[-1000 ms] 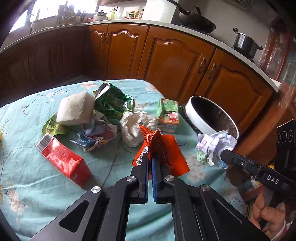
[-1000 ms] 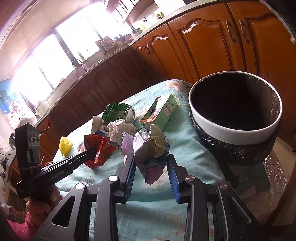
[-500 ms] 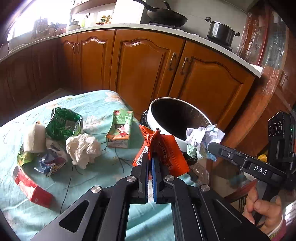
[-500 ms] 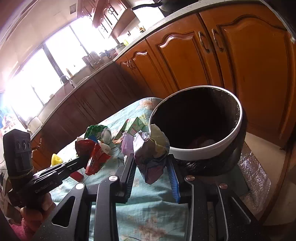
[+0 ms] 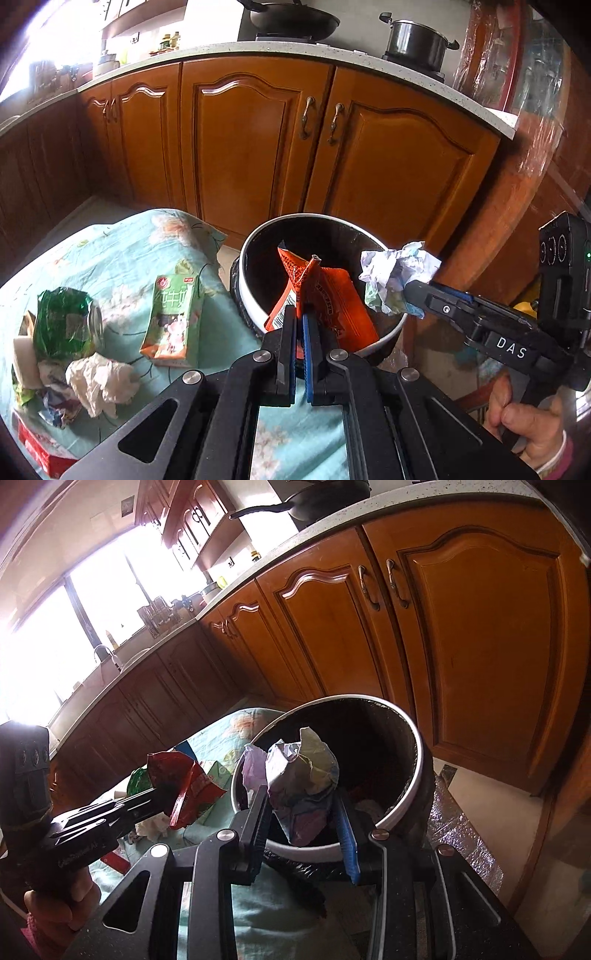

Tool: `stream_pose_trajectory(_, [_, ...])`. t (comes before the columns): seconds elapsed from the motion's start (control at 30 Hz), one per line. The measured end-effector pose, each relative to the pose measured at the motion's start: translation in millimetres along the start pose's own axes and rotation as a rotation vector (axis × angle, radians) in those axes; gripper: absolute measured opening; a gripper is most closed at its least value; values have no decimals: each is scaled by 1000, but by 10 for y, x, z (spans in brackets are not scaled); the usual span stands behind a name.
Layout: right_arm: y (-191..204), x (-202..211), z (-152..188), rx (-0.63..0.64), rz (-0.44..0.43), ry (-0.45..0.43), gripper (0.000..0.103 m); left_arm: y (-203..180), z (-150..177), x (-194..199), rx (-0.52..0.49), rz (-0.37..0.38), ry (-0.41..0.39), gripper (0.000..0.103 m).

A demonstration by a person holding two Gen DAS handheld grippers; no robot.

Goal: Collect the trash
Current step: 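Carry both items over the bin and open both grippers to release, then move both tools back over the table toward the red milk carton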

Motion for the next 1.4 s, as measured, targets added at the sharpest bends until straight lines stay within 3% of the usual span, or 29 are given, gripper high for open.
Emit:
stream_pose_trajectory(0.5, [-188,-374,-178,14,60,64,36,-88,-278,-659,-22,-17,93,2])
stream_pose_trajectory(0.6, [-224,-458,-204,3,62,79,46,-85,-289,-712,-3,-10,115,12])
stream_pose_trajectory(0.67, [-269,-496,-217,-12,56,91,50,-51,-300,-690,6,-22,103,32])
stream_pose_trajectory(1.03, [-173,-275,-21,-59,0,40,87,179,139,-115,136,-33,13,59])
stream_pose_trajectory(1.4, [392,-96,318,-47,-109,40,89,502,794,719,245,-97,-52,59])
Point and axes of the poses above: each gripper's, at about its wrist camera, not at the fingertips, and x roughly against the way its jaws point, y to its left, z to its underside, the point moved 3 cm from there along -x, roughly the way its jaws point, and after that the axes turned 3 degrees about z, right-handed, at the moved point
